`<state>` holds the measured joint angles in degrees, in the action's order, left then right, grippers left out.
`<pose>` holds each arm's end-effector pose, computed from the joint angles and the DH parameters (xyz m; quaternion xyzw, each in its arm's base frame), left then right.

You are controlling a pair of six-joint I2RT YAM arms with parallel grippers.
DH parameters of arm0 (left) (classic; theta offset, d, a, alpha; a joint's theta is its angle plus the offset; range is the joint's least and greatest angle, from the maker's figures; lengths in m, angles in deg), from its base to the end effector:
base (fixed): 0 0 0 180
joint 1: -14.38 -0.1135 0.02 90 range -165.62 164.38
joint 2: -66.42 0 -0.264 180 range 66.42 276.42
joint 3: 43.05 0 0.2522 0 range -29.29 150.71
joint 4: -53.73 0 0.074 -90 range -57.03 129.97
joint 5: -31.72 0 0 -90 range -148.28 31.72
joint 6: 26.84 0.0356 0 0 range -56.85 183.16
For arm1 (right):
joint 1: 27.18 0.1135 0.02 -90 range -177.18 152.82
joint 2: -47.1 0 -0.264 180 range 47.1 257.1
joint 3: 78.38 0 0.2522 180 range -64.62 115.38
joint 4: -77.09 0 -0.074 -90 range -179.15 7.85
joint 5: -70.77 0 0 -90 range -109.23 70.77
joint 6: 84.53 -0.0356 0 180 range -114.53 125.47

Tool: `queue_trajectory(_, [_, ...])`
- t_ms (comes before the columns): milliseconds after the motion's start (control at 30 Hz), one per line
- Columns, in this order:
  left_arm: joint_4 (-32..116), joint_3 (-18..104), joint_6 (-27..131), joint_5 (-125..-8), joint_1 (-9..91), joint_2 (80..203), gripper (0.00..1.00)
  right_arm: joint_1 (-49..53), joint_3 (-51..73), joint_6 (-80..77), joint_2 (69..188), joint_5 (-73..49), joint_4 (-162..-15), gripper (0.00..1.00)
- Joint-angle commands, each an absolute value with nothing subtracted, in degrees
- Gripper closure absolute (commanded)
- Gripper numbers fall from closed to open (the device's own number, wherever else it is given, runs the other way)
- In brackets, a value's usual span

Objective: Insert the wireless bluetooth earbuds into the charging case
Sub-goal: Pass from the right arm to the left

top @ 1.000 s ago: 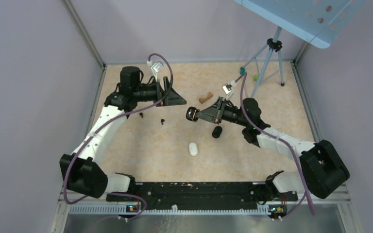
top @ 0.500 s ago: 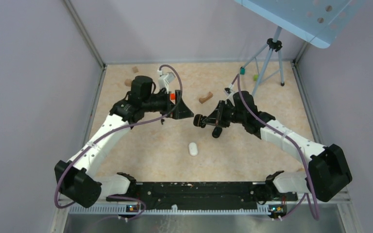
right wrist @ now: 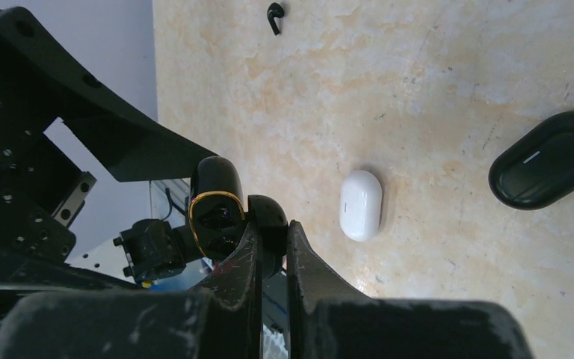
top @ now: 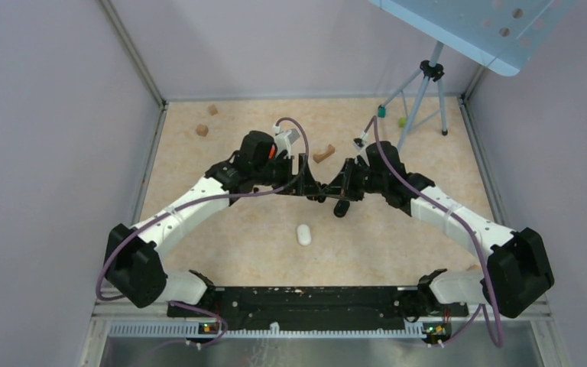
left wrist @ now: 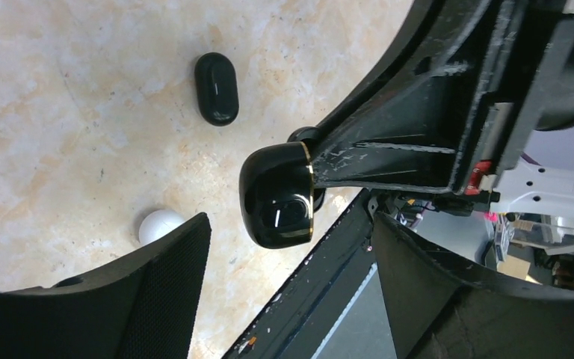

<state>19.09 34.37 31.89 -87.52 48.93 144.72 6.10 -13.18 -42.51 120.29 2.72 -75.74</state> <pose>0.2406 -0.1868 0.3071 0.1401 0.8567 -0.4290 0.2499 0.2275 0.1653 0.2695 0.0245 0.8755 0.4226 0.2331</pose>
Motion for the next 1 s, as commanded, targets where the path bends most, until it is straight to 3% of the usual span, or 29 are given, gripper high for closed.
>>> queue_trajectory(0, [22.90, 33.68, 28.90, -84.26, 50.18, 145.58, 0.19, 6.49, -11.42, -42.19, 118.31, 2.83, -75.94, 1.00])
queue_trajectory(333, [21.86, 34.81, 28.61, -84.41, 50.33, 148.30, 0.43, 6.49, -11.93, -42.16, 118.33, 3.36, -76.57, 1.00])
queue_trajectory(500, [22.55, 34.84, 28.35, -84.12, 50.37, 148.25, 0.48, 6.49, -12.58, -42.73, 117.98, 3.58, -77.13, 1.00])
queue_trajectory(600, [22.64, 35.08, 28.35, -84.06, 50.41, 148.26, 0.61, 6.49, -12.67, -42.77, 118.07, 4.11, -77.17, 1.00])
queue_trajectory(633, [22.65, 35.13, 28.39, -84.09, 50.37, 148.38, 0.65, 6.49, -12.81, -42.78, 117.91, 4.14, -77.33, 0.91])
queue_trajectory(733, [22.41, 35.03, 28.37, -84.09, 50.34, 148.23, 0.75, 6.36, -13.23, -42.86, 116.84, 4.22, -78.85, 0.49])
queue_trajectory(833, [23.69, 33.91, 27.96, -84.10, 50.06, 147.02, 0.82, 5.55, -13.30, -42.63, 115.12, 4.78, -79.83, 0.39])
queue_trajectory(967, [24.00, 33.88, 28.04, -87.54, 48.67, 146.62, 0.91, 2.91, -13.70, -41.95, 112.51, 6.44, -79.90, 0.34])
